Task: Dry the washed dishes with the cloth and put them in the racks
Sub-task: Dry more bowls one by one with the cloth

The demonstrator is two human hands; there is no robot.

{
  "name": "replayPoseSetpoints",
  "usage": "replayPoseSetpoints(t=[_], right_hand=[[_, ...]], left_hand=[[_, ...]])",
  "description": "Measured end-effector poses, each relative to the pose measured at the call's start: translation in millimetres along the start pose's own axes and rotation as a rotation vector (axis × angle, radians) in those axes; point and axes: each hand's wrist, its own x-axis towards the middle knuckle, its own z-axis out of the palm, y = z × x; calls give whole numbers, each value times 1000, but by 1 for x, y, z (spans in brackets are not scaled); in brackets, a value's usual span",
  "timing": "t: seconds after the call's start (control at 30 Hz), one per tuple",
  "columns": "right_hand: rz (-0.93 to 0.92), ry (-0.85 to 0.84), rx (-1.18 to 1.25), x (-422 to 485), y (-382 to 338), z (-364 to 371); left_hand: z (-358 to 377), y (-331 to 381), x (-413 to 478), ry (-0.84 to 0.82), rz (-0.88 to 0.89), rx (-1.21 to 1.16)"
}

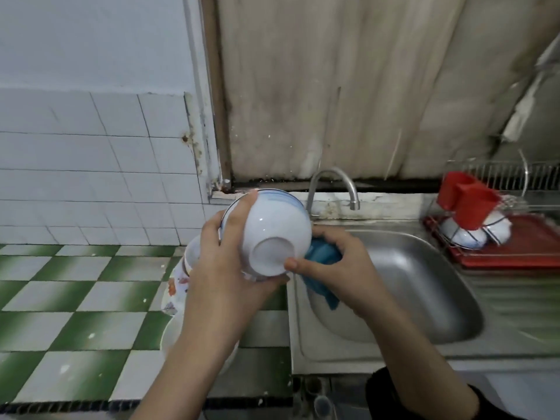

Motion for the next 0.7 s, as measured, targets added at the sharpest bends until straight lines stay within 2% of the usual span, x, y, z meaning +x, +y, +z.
replayPoseSetpoints(t=[0.27,0.33,0.47,0.7], right_hand=[[-253,93,-291,-58,6,-121],[-290,65,-396,-76,8,-153],[-384,126,-658,-113,21,-211],[-411,258,-897,-164,47,-280]], left_hand=[[63,86,-24,-21,108,-148],[80,114,-35,-63,100,-170],[116,164,-59,-112,74,-207],[180,216,-90,-224,49,-208]])
